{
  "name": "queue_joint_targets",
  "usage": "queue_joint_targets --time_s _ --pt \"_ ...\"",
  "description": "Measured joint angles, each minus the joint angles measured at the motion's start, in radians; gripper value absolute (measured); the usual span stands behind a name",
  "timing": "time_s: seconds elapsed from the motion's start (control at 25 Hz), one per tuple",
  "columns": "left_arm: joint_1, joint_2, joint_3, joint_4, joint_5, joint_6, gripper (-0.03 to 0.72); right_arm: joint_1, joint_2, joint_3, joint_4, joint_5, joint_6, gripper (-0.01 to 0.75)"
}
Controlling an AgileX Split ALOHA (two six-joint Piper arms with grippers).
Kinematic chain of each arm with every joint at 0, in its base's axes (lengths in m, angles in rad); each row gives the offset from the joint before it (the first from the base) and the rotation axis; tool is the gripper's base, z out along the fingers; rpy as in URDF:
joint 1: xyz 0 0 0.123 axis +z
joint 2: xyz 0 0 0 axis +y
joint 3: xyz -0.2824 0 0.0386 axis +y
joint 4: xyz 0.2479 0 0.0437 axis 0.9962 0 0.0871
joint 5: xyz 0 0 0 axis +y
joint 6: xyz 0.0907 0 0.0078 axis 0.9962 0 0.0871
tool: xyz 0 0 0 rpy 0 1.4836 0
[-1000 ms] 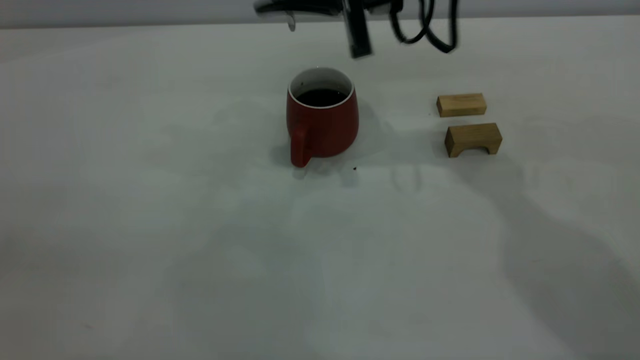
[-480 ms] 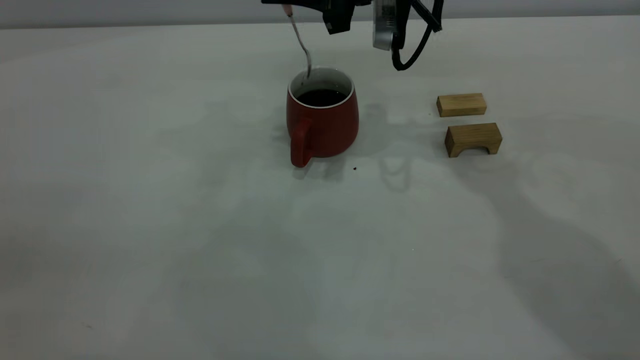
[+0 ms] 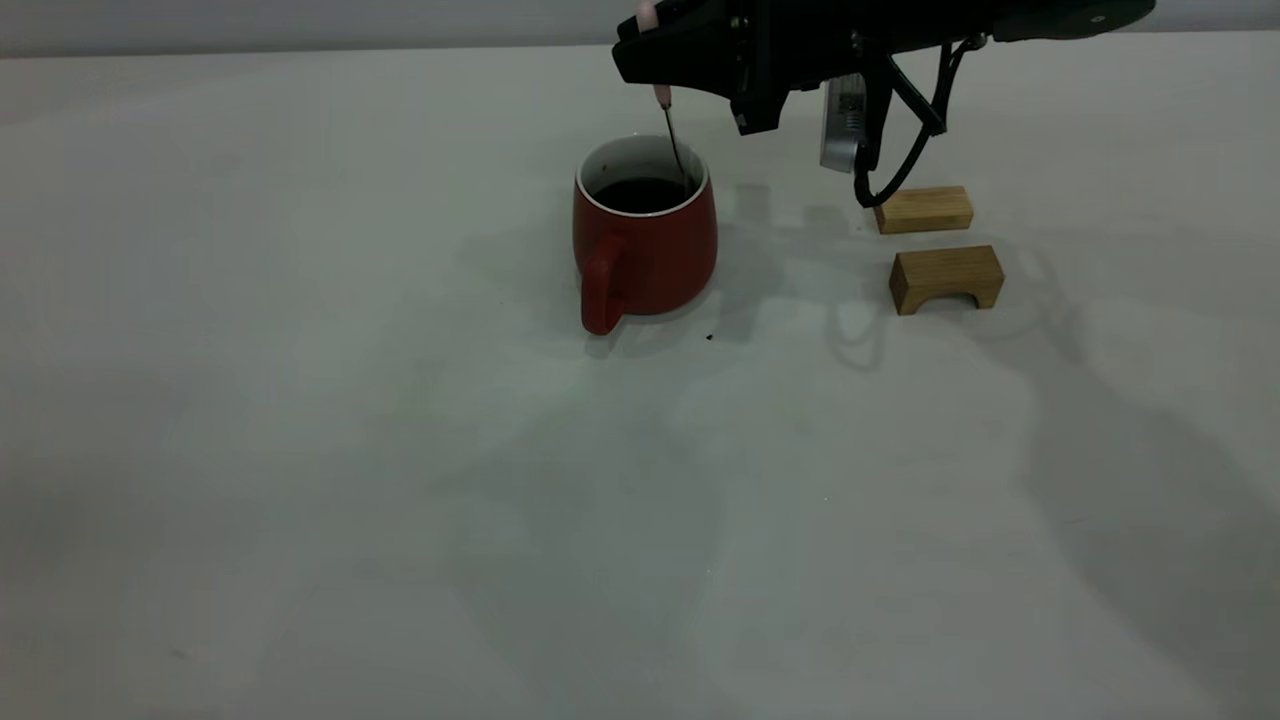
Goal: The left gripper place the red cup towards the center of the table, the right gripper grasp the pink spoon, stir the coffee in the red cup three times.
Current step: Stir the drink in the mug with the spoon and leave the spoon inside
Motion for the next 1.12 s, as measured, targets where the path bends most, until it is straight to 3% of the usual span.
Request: queue_joint_targets --time_s 0.28,0.6,0.72,0.96,1.12 --pt "0.000 0.000 0.000 0.000 0.000 0.000 0.436 0.046 0.050 -0.002 0.000 0.045 0.064 0.126" --pt "0.000 0.000 0.000 0.000 0.000 0.000 0.436 0.064 0.142 -0.159 -0.001 0.089 0.027 0.126" --pt "0.000 0.000 0.000 0.000 0.000 0.000 0.436 0.043 0.140 -0.151 0.000 0.093 0.021 0.126" --pt "0.000 0.000 0.000 0.000 0.000 0.000 0.436 0.016 0.070 0.010 0.004 0.056 0.018 0.126" --pt "0.000 0.000 0.000 0.000 0.000 0.000 0.436 0.042 0.085 -0.019 0.002 0.088 0.016 0.126"
